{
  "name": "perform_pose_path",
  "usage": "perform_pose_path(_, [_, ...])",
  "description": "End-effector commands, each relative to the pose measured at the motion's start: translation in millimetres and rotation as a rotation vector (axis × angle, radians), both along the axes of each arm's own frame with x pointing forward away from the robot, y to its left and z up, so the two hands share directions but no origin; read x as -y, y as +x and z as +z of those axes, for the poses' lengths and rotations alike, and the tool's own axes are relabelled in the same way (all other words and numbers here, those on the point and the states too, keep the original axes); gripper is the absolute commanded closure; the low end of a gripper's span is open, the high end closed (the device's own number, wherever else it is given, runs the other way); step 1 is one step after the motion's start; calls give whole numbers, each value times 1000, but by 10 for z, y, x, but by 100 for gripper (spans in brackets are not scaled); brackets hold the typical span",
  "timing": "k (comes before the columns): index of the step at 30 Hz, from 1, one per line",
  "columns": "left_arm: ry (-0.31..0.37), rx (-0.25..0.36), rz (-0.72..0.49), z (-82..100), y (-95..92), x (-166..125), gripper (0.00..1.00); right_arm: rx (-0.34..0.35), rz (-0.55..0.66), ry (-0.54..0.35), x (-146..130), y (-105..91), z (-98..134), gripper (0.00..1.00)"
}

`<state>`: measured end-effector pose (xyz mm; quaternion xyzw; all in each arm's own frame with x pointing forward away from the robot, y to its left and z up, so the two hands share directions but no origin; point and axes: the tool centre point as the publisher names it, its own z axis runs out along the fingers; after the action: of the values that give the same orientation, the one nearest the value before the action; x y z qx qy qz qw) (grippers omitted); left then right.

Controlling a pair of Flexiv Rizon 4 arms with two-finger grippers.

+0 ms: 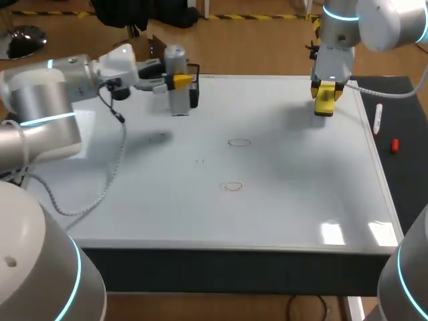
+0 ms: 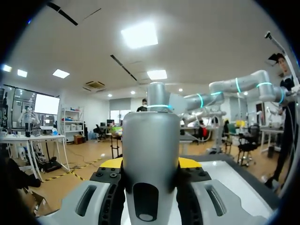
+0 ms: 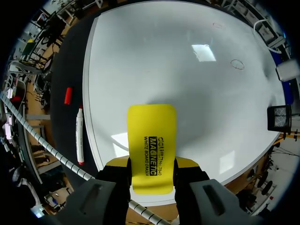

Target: Pick up the inspection probe, press it on each red-marked spot on the whiteboard one by one, put down the probe, pick up the eraser, and wipe off all the red marks.

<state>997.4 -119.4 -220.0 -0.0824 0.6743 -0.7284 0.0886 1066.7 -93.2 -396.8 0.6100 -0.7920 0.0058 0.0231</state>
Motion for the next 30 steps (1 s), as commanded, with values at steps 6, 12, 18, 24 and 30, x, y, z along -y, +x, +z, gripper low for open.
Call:
perform_pose_path(6, [1, 7, 106, 3, 30, -726, 100, 0, 2, -3, 6, 5, 11, 100])
perform_pose_path(12, [3, 10, 135, -63, 138, -1045, 100, 0, 2, -3, 6, 5, 11, 100])
perform_pose_path(18, [13, 12, 136, -122, 222, -1280, 100, 0, 2, -3, 6, 5, 11, 100])
perform_pose_path(24, [20, 17, 128, -171, 249, -1376, 100, 0, 2, -3, 6, 5, 11, 100])
perform_pose_path(30, [8, 4, 129, -195, 263, -1414, 100, 0, 2, -3, 6, 5, 11, 100])
